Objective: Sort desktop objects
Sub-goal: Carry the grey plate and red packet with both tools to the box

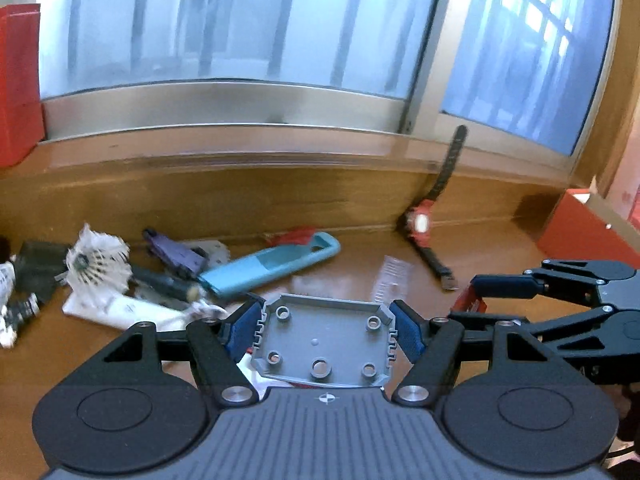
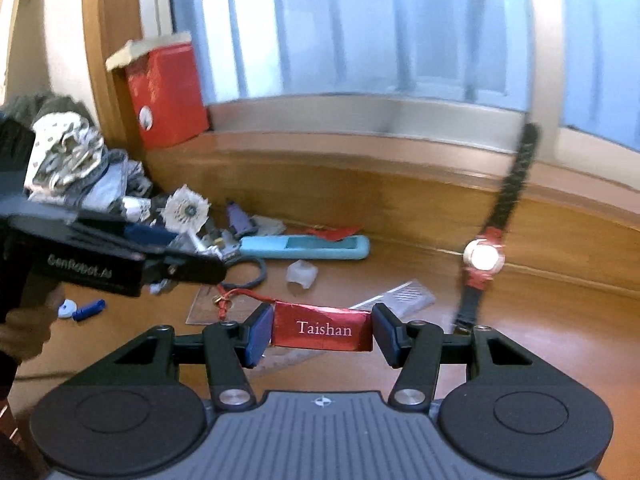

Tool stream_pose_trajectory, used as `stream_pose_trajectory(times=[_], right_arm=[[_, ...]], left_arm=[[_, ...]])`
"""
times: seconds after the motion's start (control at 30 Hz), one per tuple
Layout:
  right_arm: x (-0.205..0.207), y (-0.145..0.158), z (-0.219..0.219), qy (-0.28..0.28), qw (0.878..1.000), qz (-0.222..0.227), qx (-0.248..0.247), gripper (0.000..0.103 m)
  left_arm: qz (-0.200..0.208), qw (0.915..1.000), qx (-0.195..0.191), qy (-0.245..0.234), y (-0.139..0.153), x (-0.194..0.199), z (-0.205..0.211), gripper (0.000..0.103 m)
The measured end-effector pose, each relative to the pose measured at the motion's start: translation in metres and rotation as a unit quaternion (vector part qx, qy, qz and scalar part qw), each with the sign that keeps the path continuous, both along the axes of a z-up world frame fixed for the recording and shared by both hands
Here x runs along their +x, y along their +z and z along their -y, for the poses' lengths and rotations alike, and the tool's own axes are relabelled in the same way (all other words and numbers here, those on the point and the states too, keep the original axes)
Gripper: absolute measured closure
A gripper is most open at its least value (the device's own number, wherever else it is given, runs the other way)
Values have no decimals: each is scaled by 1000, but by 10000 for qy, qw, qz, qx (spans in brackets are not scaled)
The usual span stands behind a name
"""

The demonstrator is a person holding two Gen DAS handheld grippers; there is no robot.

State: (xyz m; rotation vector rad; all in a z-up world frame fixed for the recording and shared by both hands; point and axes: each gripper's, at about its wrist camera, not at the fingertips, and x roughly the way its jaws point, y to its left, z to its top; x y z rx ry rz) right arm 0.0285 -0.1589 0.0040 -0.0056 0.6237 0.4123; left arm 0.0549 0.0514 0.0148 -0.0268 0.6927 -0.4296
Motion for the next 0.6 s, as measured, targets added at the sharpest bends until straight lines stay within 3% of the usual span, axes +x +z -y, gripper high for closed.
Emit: stream_pose_trajectory(times=[0.17, 0.6], right_arm=[[-28, 12, 24, -389, 9991, 145, 88, 47], [-89, 36, 106, -939, 9948, 397, -80, 47]], left_arm=[[203, 9995, 228, -110, 8, -24, 26, 33], [395, 9982, 104, -440, 26, -52, 116, 33]])
